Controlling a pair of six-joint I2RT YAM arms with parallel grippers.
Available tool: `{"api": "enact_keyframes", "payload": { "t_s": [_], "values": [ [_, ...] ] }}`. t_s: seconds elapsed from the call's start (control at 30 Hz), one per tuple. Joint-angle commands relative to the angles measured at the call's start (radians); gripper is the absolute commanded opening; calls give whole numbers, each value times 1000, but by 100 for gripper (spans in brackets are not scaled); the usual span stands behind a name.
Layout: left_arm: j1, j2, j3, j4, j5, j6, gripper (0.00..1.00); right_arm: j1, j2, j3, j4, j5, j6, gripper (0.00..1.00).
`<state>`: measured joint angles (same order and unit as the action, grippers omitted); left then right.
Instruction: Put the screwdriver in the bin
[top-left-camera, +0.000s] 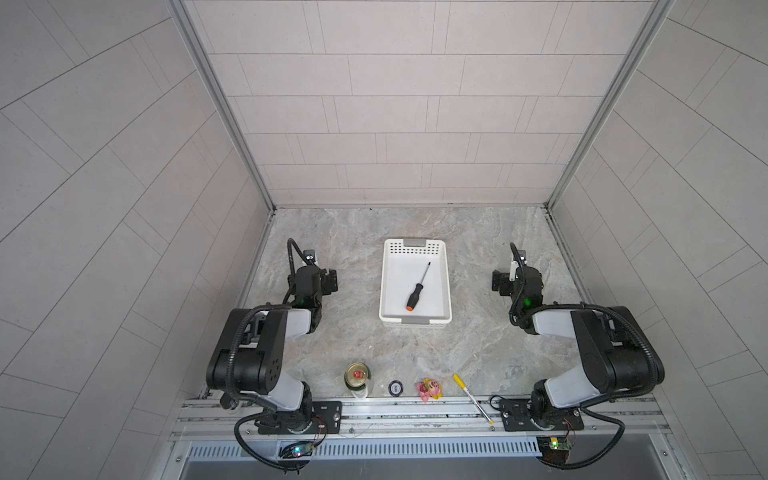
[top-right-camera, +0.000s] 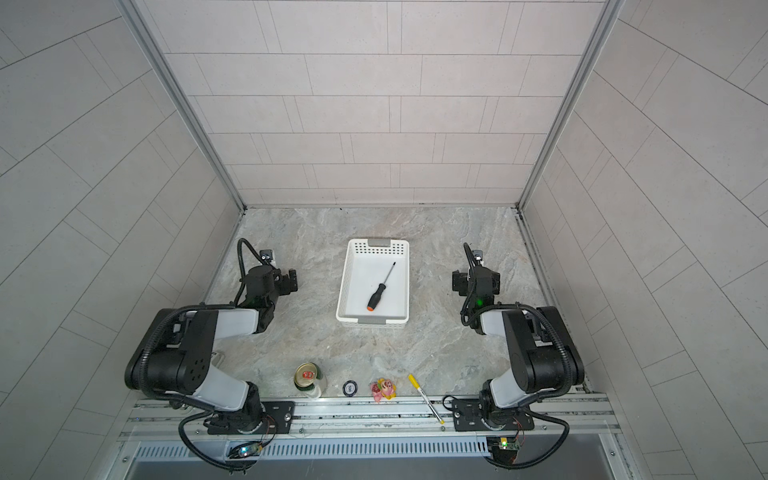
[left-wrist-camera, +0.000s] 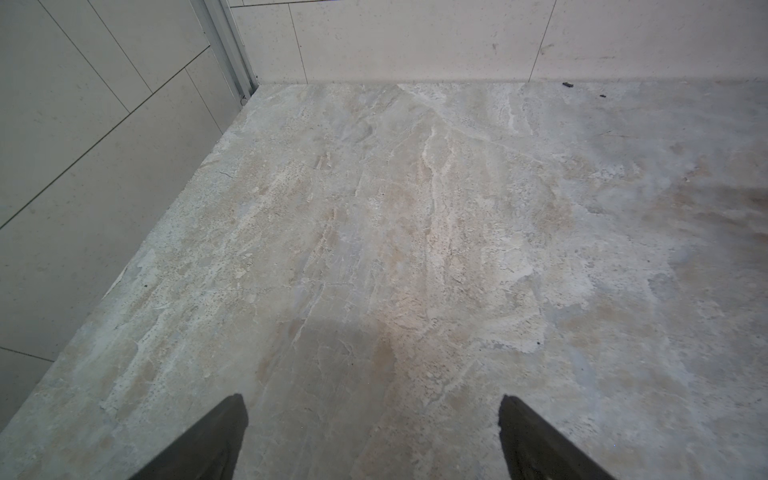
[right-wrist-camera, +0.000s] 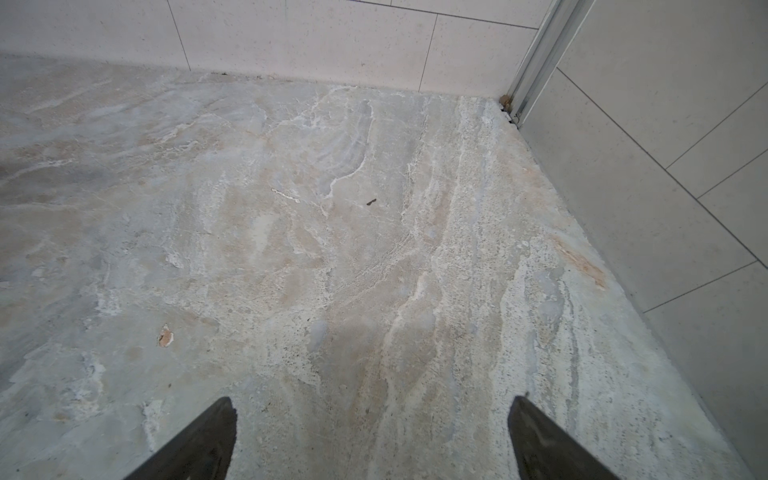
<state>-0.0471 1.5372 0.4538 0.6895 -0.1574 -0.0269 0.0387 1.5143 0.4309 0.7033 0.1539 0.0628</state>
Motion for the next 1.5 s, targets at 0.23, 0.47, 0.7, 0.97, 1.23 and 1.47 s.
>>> {"api": "enact_keyframes", "payload": {
  "t_s": [0.23, 0.47, 0.7, 0.97, 1.23, 1.47],
  "values": [
    [-8, -47, -81, 139, 46, 33, 100, -9, -83, -98, 117, 82, 33, 100],
    [-10, -10, -12, 45, 31, 30, 100, 7, -2, 4, 20, 39, -11, 100],
    [-10, -9, -9, 39, 30, 28, 100, 7, -2, 0, 24, 27, -18, 100],
    [-7, -8, -9, 39, 33, 28, 100, 7, 9, 19, -2, 28, -13, 100],
    [-7, -9, -10, 39, 33, 28, 100, 7, -3, 3, 16, 27, -15, 100],
    [-8, -11, -11, 41, 33, 29, 100, 8, -14, -17, 37, 28, -14, 100]
  ]
}}
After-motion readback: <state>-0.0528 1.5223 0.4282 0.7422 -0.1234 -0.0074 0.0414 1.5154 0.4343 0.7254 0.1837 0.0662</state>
